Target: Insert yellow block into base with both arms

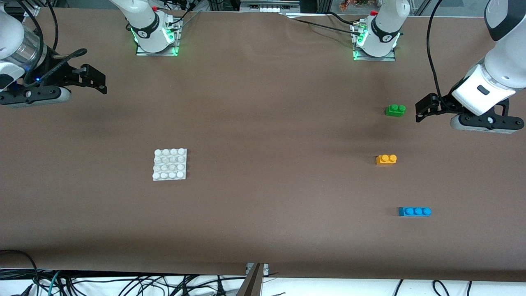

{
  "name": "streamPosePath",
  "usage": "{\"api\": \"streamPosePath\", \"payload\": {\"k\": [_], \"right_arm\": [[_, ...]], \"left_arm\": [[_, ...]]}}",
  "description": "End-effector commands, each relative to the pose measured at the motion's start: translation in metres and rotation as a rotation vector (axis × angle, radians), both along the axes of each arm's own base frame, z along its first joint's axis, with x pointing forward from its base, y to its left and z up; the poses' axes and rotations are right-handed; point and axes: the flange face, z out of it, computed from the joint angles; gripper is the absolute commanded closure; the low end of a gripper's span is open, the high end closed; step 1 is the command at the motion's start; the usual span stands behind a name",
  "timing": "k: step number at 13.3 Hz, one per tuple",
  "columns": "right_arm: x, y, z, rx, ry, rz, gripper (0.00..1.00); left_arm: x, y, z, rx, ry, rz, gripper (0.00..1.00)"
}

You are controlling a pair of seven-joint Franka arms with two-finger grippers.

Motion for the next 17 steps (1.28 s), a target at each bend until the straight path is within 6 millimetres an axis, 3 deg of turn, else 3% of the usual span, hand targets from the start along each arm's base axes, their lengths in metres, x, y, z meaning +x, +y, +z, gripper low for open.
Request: {"api": "streamPosePath", "payload": {"k": [1, 17], "right_arm": [[0.0003, 0.0023, 0.0059, -0.006, 0.007, -0.002, 0.00], [-0.0007, 0.0020, 0.0050, -0.009, 0.013, -0.008, 0.00]], "left_arm": [[-0.0003, 0.0181, 0.0037, -0.012, 0.006, 0.006, 0.00], [0.0002, 0.0096, 0.0038, -0.013, 0.003, 0.005, 0.00]]}}
